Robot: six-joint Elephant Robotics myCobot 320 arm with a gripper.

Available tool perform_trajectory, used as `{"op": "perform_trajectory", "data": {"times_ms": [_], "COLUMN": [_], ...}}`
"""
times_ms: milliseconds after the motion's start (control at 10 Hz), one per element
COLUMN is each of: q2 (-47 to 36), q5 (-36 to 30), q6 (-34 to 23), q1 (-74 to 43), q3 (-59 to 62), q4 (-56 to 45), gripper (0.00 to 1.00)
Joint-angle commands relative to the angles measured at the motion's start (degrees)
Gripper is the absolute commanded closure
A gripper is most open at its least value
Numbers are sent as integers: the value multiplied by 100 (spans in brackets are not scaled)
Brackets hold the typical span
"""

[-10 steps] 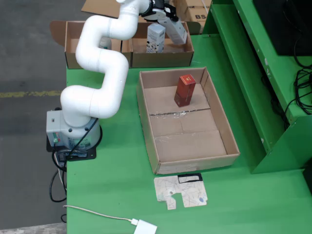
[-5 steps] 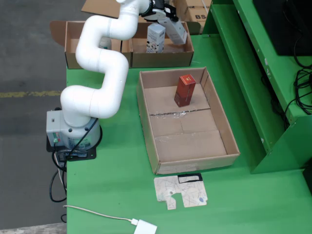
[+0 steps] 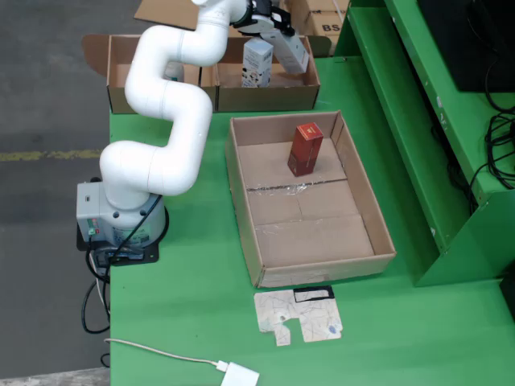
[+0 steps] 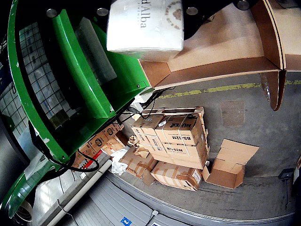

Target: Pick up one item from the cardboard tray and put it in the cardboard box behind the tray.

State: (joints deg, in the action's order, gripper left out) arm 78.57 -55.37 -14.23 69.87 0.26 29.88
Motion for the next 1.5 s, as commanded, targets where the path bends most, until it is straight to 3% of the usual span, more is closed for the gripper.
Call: {"op": "perform_trajectory", "data": {"times_ms": [0,900,1400], "q2": [-54,-54,-54], "q5": [76,77,77], "q6": [-7,117,195], "q1": [-129,-129,-129], "q3": [-26,-26,-26], "q4": [-55,-55,-55], "gripper": [100,100,50]}}
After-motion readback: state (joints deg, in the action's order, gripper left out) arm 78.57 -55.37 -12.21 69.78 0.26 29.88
